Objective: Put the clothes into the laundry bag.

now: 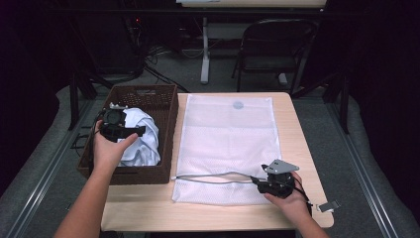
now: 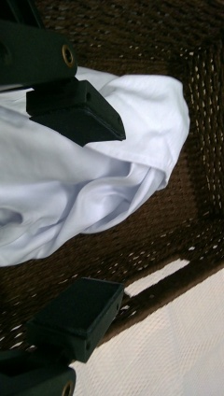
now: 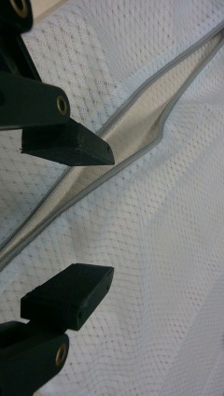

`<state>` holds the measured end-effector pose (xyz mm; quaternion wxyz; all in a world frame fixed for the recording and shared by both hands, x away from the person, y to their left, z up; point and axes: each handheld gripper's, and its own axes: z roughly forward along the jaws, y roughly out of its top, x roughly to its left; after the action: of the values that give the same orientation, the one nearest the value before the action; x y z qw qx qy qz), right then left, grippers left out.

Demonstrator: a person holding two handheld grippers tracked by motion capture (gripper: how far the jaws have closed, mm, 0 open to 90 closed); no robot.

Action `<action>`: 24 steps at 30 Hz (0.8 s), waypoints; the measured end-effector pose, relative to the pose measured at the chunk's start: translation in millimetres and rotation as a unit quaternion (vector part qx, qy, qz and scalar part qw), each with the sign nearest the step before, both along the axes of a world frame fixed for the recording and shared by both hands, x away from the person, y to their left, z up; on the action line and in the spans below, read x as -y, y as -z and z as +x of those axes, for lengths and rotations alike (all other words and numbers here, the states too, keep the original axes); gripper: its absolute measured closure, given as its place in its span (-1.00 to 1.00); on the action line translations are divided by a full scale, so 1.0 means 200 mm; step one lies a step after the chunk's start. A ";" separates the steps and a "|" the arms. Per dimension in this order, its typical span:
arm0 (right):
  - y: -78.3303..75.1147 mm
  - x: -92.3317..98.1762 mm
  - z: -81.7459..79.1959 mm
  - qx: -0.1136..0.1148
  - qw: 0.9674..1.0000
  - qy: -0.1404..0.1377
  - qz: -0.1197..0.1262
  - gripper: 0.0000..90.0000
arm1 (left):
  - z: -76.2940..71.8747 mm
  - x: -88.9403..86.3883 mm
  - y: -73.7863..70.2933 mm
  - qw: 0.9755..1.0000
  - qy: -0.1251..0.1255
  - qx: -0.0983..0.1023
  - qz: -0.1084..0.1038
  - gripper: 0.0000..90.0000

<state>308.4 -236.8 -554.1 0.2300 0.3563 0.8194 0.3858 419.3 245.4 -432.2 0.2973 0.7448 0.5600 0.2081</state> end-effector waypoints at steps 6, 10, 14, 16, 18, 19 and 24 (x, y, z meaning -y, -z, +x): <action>0.00 0.00 0.00 -0.001 1.000 0.001 0.001 -0.13 | 0.08 0.00 0.01 1.000 -0.014 -0.016 0.008 -0.50; 0.00 0.00 0.00 0.000 1.000 -0.001 0.001 -0.13 | 0.11 -0.01 0.03 0.999 -0.022 -0.030 0.009 -0.50; 0.00 0.00 0.00 -0.002 1.000 -0.001 0.001 -0.13 | 0.15 -0.02 0.05 0.999 -0.028 -0.046 0.000 -0.50; 0.00 0.00 0.00 -0.002 1.000 -0.001 0.001 -0.13 | 0.16 -0.02 0.05 0.998 -0.030 -0.047 0.000 -0.50; 0.00 0.00 0.00 -0.002 1.000 -0.003 -0.001 -0.12 | 0.19 -0.03 0.07 0.998 -0.032 -0.052 0.002 -0.50; 0.00 0.00 0.00 -0.002 1.000 -0.003 -0.001 -0.13 | 0.19 -0.03 0.07 0.998 -0.032 -0.052 0.002 -0.50; 0.00 0.00 0.00 -0.002 1.000 -0.004 -0.001 -0.13 | 0.23 -0.06 0.10 0.997 -0.044 -0.070 0.003 -0.50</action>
<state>308.3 -236.2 -554.5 0.2268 0.3534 0.8218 0.3852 464.9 257.3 -451.7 0.2459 0.7329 0.6111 0.1703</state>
